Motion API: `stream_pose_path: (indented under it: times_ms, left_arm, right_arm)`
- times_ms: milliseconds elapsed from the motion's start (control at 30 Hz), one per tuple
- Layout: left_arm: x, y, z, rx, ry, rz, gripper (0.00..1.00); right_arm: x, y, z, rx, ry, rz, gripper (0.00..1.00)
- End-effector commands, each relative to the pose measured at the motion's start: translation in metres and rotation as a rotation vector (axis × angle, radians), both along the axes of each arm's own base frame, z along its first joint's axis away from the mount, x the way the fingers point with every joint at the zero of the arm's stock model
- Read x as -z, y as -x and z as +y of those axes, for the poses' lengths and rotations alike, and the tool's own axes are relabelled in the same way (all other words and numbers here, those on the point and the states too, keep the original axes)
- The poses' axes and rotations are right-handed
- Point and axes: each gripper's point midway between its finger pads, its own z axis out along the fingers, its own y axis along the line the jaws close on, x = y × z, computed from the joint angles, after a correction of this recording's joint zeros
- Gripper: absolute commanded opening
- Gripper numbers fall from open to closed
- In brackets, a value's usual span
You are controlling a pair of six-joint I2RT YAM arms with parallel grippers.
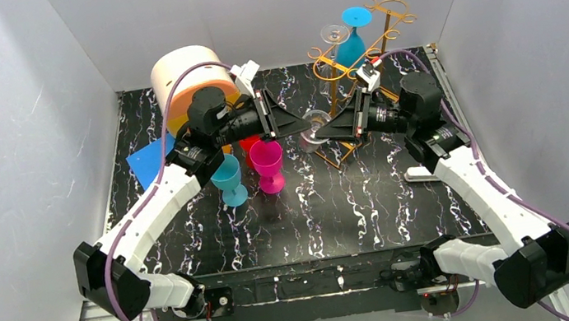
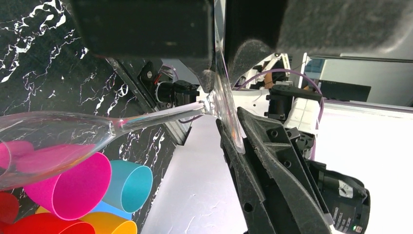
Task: Take the wine glass off the wine glass rack
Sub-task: Place the wine glass at the center of the board.
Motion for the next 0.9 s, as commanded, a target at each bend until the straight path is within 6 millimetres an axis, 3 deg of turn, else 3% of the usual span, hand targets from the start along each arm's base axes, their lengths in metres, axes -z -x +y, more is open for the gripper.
stream_pose_path:
  times_ms: [0,100,233,500,867]
  left_arm:
    - [-0.036,0.032,-0.007,0.206,0.072,-0.103,0.12]
    - [-0.036,0.029,-0.006,0.176,0.061,-0.115,0.0]
    - [-0.03,0.03,-0.007,0.174,0.05,-0.128,0.0]
    - [-0.026,0.037,-0.009,0.165,0.031,-0.21,0.0]
    - [-0.024,0.041,-0.007,0.12,-0.001,-0.343,0.0]
  right_arm:
    - [-0.031,0.014,-0.003,-0.033,-0.024,-0.142,0.01]
    - [-0.03,0.016,-0.005,-0.036,-0.005,-0.16,0.04]
    - [-0.03,0.018,-0.006,-0.033,-0.001,-0.176,0.11]
    - [-0.028,0.028,-0.006,-0.052,-0.078,-0.204,0.48]
    - [-0.014,0.03,-0.006,0.055,-0.16,-0.241,0.47]
